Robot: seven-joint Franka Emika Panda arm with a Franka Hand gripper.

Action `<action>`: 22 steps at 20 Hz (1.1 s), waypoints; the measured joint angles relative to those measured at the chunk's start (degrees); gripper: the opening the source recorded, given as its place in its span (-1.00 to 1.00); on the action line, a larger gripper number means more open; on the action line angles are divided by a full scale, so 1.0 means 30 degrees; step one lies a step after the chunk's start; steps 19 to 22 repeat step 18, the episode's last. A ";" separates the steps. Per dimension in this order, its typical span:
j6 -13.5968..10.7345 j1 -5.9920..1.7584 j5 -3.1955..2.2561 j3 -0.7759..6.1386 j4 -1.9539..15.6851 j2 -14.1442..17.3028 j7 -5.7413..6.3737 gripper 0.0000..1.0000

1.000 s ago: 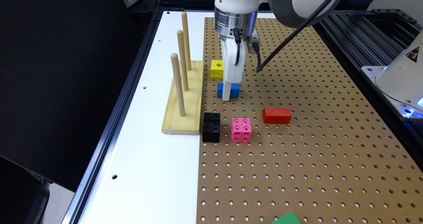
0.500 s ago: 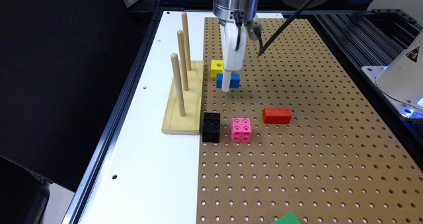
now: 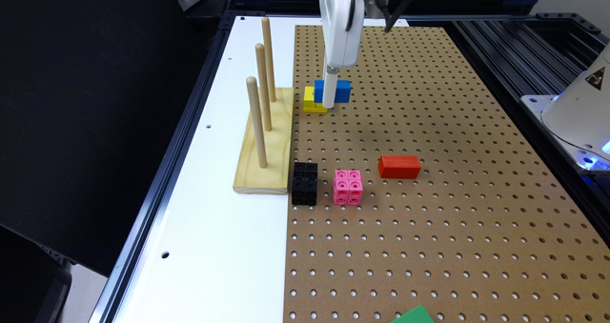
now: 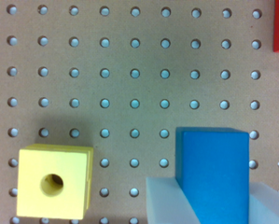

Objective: Pick up narrow blue stick.

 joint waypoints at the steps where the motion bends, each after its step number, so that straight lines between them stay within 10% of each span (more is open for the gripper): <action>1: -0.0211 0.0000 0.0003 0.0011 0.0008 -0.0260 0.0001 -1.00; 6: -0.1538 0.0000 0.0010 0.0047 0.0008 -0.1627 0.0007 -1.00; 22: -0.2196 0.0000 0.0020 0.0076 0.0041 -0.2469 0.0016 -1.00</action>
